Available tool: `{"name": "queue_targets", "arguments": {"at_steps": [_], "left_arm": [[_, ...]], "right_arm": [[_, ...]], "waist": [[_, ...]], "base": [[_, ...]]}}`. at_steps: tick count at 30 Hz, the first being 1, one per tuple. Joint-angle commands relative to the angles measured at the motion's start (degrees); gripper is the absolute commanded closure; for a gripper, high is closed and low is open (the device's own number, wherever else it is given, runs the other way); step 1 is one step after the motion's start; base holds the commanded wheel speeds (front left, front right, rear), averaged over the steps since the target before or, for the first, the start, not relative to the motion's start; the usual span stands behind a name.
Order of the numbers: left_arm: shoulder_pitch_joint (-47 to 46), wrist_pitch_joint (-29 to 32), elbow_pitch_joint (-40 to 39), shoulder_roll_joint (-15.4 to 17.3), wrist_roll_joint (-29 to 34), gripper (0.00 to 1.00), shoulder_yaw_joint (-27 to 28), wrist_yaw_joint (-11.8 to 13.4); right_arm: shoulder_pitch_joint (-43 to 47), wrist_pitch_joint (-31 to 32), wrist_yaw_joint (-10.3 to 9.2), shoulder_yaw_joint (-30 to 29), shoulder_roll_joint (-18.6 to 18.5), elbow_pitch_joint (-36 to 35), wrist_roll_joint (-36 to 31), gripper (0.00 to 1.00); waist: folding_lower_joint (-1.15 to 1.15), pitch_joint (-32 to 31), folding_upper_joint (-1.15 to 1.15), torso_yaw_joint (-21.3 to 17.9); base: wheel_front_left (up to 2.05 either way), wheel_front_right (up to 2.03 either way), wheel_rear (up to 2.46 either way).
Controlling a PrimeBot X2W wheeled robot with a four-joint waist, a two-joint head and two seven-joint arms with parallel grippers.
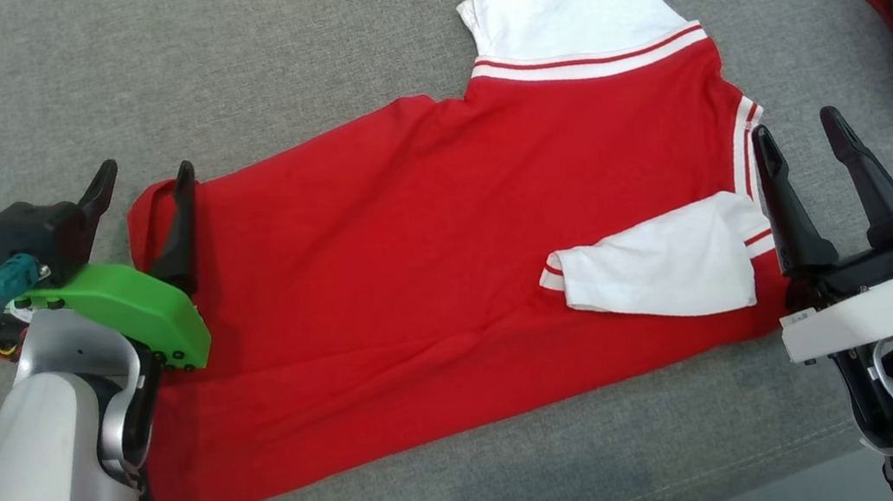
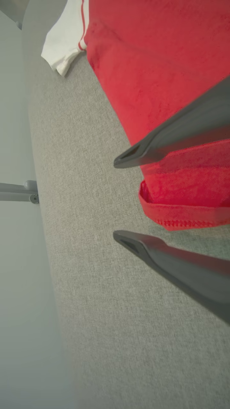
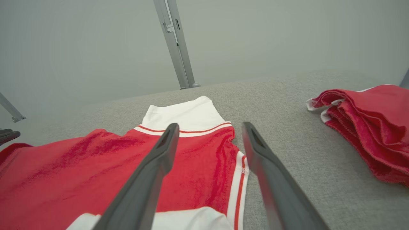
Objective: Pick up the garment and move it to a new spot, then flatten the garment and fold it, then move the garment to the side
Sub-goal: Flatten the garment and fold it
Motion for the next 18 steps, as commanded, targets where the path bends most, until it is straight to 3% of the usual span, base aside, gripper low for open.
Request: {"name": "queue_targets", "arguments": {"at_steps": [1,4,5,6,7,8,18], "left_arm": [[-1.23,0.68,1.86,0.64,-1.18,0.00,0.58,-0.27],[-1.50,1.77,3.64,0.99,-2.12,0.00,0.69,-0.50],[-1.59,2.06,3.87,1.09,-2.27,0.11,0.63,-0.55],[-1.63,2.55,4.17,1.22,-2.67,0.43,0.56,-0.66],[-1.62,2.81,4.33,1.35,-2.88,0.83,0.44,-0.82],[-1.70,2.97,4.18,1.37,-3.13,1.00,0.36,-0.88],[-1.85,2.49,2.78,2.04,-3.71,1.00,0.41,-0.74]], "right_arm": [[-0.56,-0.54,-0.06,-0.07,0.08,0.70,0.48,0.00],[-0.71,-0.89,-0.06,-0.30,-0.12,1.50,0.70,0.00],[-0.81,-0.92,-0.06,-0.39,-0.23,1.68,0.80,0.00],[-0.93,-0.92,-0.06,-0.49,-0.30,1.85,0.86,0.00],[-1.06,-0.97,-0.06,-0.57,-0.38,2.05,0.94,0.00],[-1.23,-0.98,-0.06,-0.70,-0.50,2.27,1.05,0.00],[-6.94,-0.48,-0.06,-1.60,-3.27,4.68,2.31,0.00]], "waist": [[0.00,0.90,0.00,-0.89],[0.00,1.04,0.00,-0.71],[0.00,1.07,0.00,-0.58],[0.00,1.09,0.00,-0.45],[0.00,1.09,0.00,-0.32],[0.00,1.09,0.00,-0.18],[0.00,1.28,0.00,0.35]], "base": [[0.00,0.00,0.00],[0.00,0.00,0.00],[0.00,0.00,0.00],[0.00,0.00,0.00],[0.00,0.00,0.00],[0.00,0.00,0.00],[0.00,0.00,0.00]]}}
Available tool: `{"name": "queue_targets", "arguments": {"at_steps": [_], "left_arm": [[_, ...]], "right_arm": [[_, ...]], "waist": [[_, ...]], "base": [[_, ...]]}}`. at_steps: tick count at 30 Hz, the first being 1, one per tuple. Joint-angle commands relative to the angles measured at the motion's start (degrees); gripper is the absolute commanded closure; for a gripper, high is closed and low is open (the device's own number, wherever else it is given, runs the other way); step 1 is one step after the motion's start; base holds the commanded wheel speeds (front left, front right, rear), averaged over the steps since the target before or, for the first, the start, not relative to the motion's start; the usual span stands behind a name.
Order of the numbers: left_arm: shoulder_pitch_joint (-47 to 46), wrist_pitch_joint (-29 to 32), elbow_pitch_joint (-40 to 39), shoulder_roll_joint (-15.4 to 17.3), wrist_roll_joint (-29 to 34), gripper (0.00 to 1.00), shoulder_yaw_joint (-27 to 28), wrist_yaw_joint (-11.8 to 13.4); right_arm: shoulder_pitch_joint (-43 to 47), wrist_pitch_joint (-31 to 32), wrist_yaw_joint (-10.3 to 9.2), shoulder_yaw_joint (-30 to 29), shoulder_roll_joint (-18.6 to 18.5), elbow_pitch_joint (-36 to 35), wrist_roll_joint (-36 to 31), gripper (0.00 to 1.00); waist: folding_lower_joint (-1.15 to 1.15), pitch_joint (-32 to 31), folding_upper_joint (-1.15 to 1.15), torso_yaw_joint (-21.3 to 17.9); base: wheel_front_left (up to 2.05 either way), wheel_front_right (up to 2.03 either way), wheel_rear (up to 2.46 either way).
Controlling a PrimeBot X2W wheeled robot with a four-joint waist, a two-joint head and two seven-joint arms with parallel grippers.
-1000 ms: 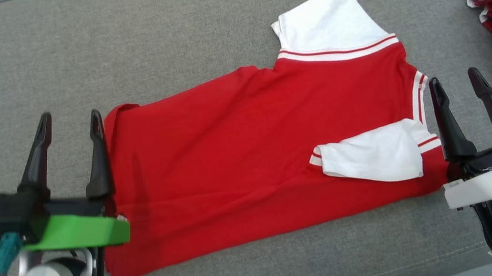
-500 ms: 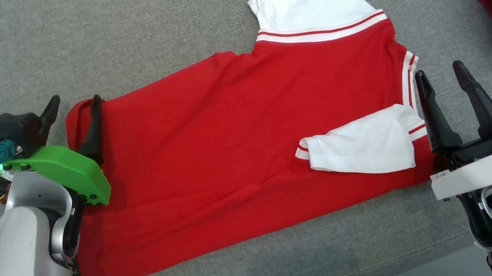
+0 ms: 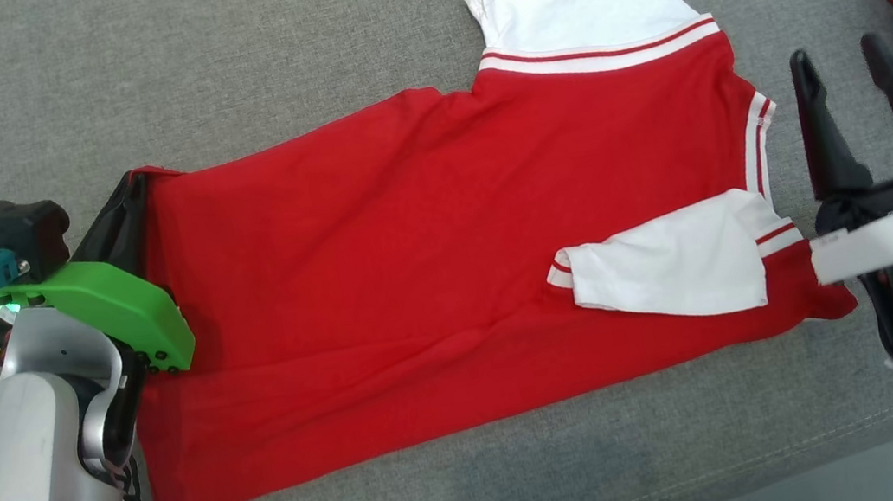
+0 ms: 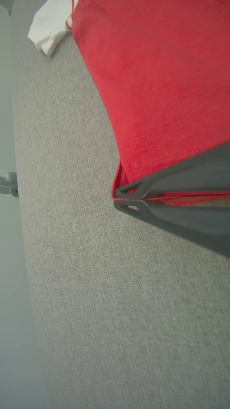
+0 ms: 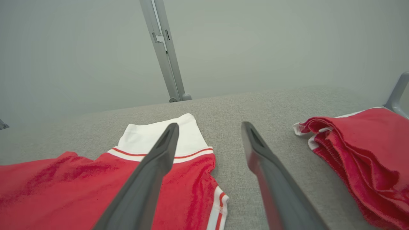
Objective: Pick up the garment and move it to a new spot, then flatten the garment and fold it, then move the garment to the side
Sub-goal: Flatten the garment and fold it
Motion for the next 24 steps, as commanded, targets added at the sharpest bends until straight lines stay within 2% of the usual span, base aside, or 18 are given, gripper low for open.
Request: {"name": "queue_targets", "arguments": {"at_steps": [1,10,17,24], "left_arm": [[-1.14,-0.38,-0.43,0.49,-0.37,1.00,0.07,0.17],[-4.48,-1.37,-3.76,-1.51,-0.05,1.00,-1.70,-0.22],[-8.02,-3.01,-3.84,-4.08,0.16,1.00,-3.89,-0.61],[-10.22,-4.88,-1.88,-5.70,0.12,1.00,-5.64,-1.08]], "right_arm": [[-2.36,0.11,-0.06,-0.24,-0.74,0.68,0.74,0.00],[-18.26,2.91,-0.05,2.27,-6.65,11.16,4.28,0.00],[-30.65,6.32,-0.05,9.86,-9.70,23.09,6.42,0.00],[-39.35,12.83,-0.05,17.79,-11.45,33.96,9.88,0.00]], "waist": [[0.00,0.17,0.00,0.14],[0.00,4.86,0.00,4.55],[0.00,8.77,0.00,8.67],[0.00,9.87,0.00,10.40]], "base": [[0.00,0.00,0.00],[0.00,0.00,0.00],[0.00,0.00,0.00],[0.00,0.00,0.00]]}}
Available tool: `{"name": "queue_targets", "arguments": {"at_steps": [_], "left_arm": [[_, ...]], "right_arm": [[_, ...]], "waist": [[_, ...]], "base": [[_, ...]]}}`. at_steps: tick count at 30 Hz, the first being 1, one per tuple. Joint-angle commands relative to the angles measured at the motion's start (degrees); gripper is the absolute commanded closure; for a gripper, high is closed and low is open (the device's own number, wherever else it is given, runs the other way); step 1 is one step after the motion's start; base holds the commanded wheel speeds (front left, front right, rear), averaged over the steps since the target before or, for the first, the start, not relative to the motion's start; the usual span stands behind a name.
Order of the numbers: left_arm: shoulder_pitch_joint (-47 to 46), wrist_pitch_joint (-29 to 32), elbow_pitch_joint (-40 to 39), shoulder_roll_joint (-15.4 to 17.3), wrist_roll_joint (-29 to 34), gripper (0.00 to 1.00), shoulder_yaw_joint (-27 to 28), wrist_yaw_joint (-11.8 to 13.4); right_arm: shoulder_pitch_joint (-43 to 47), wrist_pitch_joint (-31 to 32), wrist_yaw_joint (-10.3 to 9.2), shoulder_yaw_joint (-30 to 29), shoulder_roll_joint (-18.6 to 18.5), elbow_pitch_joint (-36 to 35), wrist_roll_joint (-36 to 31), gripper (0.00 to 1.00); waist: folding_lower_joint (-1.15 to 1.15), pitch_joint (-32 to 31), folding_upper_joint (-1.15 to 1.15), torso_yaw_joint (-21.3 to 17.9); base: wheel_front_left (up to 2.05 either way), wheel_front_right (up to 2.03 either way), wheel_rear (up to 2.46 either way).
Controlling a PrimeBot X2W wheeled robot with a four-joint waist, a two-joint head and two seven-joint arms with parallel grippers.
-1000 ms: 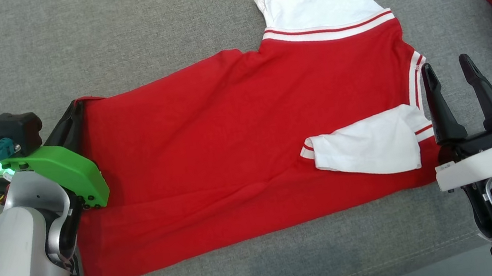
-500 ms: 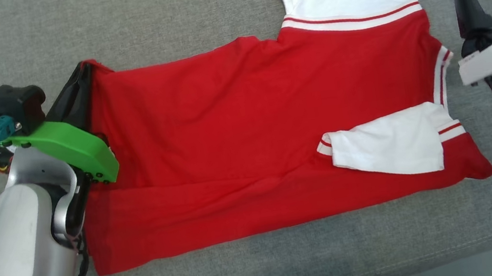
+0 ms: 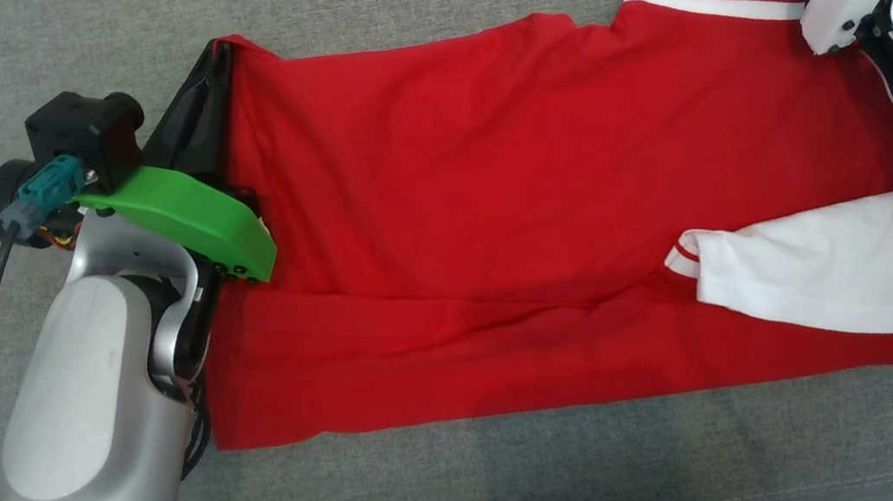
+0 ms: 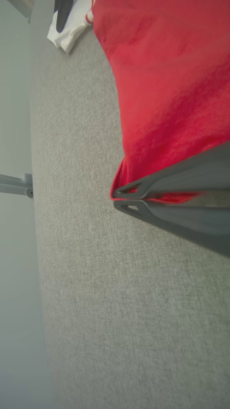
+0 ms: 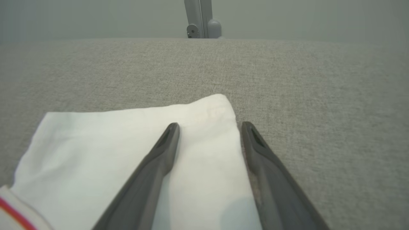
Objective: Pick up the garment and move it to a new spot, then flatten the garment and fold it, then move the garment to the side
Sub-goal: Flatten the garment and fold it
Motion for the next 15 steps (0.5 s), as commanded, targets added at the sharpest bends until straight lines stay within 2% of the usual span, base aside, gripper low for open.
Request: {"name": "queue_targets", "arguments": {"at_steps": [1,5,7,8,15], "left_arm": [[-1.32,-0.53,0.31,-0.05,-0.02,1.00,-0.23,-0.38],[-1.82,-1.45,1.05,-0.27,-0.57,1.00,-0.54,-0.40],[-1.85,-1.84,1.26,0.14,-0.22,1.00,-0.50,-0.11],[-1.78,-2.25,1.23,0.25,-0.22,1.00,-0.33,0.14],[-0.35,-3.78,-1.50,1.12,-1.79,1.00,2.02,1.15]], "right_arm": [[-1.70,1.16,-0.02,1.27,-0.82,1.56,0.95,0.00],[-3.52,4.61,-0.02,5.46,-1.53,4.36,3.69,0.00],[-3.99,6.35,-0.01,7.39,-2.19,4.76,5.48,0.78],[-4.27,6.59,-0.02,7.95,-2.68,4.59,6.23,1.00],[-7.24,3.21,-0.05,9.29,-6.45,1.15,10.10,1.00]], "waist": [[-0.01,1.13,0.00,1.28],[-0.01,1.06,0.00,1.40],[-0.01,0.82,0.00,1.30],[-0.01,0.68,0.00,1.25],[-0.01,-0.75,0.00,0.29]], "base": [[0.00,0.00,0.00],[0.00,0.00,0.00],[0.00,0.00,0.00],[0.00,0.00,0.00],[0.00,0.00,0.00]]}}
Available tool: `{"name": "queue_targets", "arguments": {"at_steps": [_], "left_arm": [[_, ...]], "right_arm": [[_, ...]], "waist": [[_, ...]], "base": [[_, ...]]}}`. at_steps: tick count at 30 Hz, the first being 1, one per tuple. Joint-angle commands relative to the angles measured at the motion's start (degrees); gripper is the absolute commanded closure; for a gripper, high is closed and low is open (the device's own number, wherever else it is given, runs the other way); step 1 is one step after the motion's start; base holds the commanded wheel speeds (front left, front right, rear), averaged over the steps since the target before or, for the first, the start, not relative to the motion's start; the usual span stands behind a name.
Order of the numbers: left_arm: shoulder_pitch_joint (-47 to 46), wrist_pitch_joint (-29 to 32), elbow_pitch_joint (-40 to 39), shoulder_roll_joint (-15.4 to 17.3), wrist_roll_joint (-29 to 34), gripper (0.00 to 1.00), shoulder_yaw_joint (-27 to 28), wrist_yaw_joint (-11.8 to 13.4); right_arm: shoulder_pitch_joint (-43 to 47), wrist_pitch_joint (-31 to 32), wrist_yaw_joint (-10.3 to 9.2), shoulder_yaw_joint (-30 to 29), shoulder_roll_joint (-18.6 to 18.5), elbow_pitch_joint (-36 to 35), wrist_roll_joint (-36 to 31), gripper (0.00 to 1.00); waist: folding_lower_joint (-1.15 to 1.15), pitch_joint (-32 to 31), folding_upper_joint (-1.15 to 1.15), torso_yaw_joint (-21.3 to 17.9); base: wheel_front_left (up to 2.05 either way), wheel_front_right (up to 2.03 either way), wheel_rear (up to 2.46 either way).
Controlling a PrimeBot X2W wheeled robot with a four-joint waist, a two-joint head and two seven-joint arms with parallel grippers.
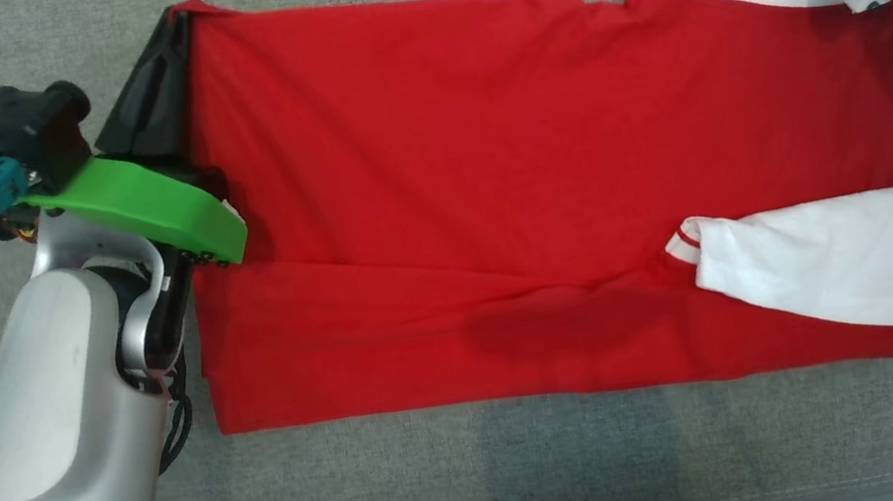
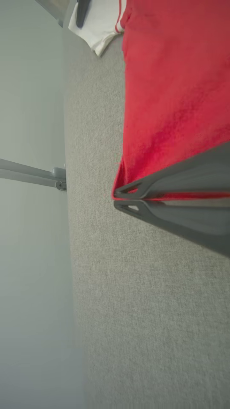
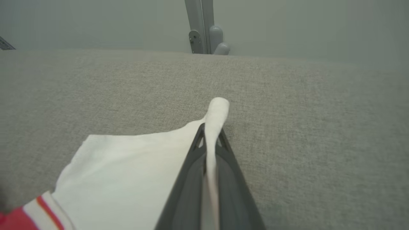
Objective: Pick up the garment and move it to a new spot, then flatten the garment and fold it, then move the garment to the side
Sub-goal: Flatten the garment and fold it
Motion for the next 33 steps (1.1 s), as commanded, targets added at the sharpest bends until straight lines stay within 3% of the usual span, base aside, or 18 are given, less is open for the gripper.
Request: {"name": "queue_targets", "arguments": {"at_steps": [1,12,17,27,33], "left_arm": [[0.77,-0.36,-1.07,0.69,-0.72,1.00,0.94,0.50],[5.94,0.30,-8.78,1.38,-6.89,1.00,5.18,1.35],[10.03,0.21,-10.83,0.22,-11.46,1.00,6.29,0.45],[24.08,1.13,-17.99,0.23,-22.27,1.00,9.22,-0.40],[30.16,1.00,-19.13,0.34,-25.82,1.00,11.26,0.13]], "right_arm": [[-1.09,-1.30,-0.08,-0.13,-0.94,-1.20,1.01,1.00],[1.97,-7.89,-0.08,-1.75,-3.52,-8.46,6.07,1.00],[6.85,-10.56,-0.08,-1.13,-4.16,-13.93,9.10,1.00],[28.96,-15.87,-0.06,-5.21,-7.42,-32.15,19.72,1.00],[40.94,-17.36,-0.05,-8.81,-6.32,-38.45,23.81,1.00]], "waist": [[-0.01,-0.74,0.00,-0.58],[-0.01,-3.04,0.00,-2.13],[-0.01,-4.13,0.00,-2.76],[-0.01,-6.81,0.00,-4.99],[-0.01,-7.13,0.00,-5.93]], "base": [[0.00,0.00,0.00],[0.00,0.00,0.00],[0.00,0.00,0.00],[0.00,0.00,0.00],[0.00,0.00,0.00]]}}
